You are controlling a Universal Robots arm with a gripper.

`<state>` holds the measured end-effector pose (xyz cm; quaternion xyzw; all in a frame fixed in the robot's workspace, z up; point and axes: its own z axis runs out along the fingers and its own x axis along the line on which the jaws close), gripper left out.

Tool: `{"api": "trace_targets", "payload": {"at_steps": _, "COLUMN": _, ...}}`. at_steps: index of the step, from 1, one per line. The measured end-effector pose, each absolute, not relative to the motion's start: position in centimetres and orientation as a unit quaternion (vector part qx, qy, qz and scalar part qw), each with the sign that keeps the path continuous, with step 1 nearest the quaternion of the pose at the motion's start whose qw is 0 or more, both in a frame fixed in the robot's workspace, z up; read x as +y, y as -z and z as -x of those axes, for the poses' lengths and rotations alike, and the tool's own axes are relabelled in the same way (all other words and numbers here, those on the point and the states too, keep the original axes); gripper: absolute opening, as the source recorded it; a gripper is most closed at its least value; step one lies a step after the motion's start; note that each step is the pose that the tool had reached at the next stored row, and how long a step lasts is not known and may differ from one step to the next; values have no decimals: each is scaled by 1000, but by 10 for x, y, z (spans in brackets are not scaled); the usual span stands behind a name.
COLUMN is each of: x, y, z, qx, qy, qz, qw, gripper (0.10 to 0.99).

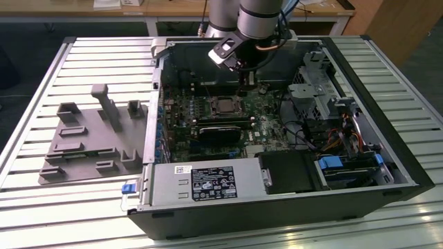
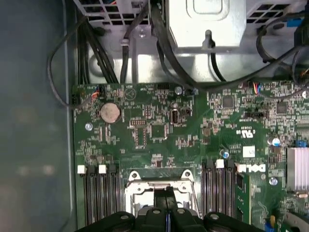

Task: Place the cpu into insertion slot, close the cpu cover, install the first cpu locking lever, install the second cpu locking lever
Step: 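Close the cpu cover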

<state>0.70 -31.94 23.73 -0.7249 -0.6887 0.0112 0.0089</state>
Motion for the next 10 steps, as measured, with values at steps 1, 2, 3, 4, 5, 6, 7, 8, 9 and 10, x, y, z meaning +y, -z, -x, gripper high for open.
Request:
{"api": "trace_targets", "payload": {"at_steps": 1, "x": -319, "y": -237, "z": -5, "qx": -689, "qy": -9, "qz": 725, "qw": 7, "gripper": 102}}
{"api": "trace_targets", "payload": {"at_steps": 2, "x": -319, "y": -237, "z": -3, "qx": -689, "qy": -7, "qz": 725, "qw": 5, "gripper": 102}}
{"api": "trace_targets", "payload": {"at_steps": 3, "x": -319, "y": -237, "z": 0, "qx": -689, "qy": -5, "qz": 725, "qw": 3, "gripper": 102}}
{"api": "trace_targets", "payload": {"at_steps": 4, "x": -319, "y": -236, "z": 2, "qx": -689, "qy": -3, "qz": 725, "qw": 1, "gripper": 102}}
{"api": "trace_targets", "payload": {"at_steps": 5, "x": -319, "y": -236, "z": 4, "qx": -689, "qy": 0, "qz": 725, "qw": -1, "gripper": 102}}
{"api": "trace_targets", "payload": {"at_steps": 6, "x": -319, "y": -236, "z": 6, "qx": -689, "qy": 2, "qz": 725, "qw": -3, "gripper": 102}}
{"api": "trace_targets", "payload": {"at_steps": 7, "x": -319, "y": -235, "z": 8, "qx": -689, "qy": 3, "qz": 725, "qw": -5, "gripper": 102}}
{"api": "trace_targets", "payload": {"at_steps": 8, "x": -319, "y": -234, "z": 10, "qx": -689, "qy": 5, "qz": 725, "qw": -7, "gripper": 102}}
{"api": "trace_targets", "payload": {"at_steps": 9, "x": -319, "y": -234, "z": 12, "qx": -689, "qy": 7, "qz": 725, "qw": -8, "gripper": 102}}
{"api": "trace_targets", "payload": {"at_steps": 10, "x": -320, "y": -233, "z": 14, "qx": -689, "qy": 8, "qz": 724, "qw": -9, "gripper": 102}}
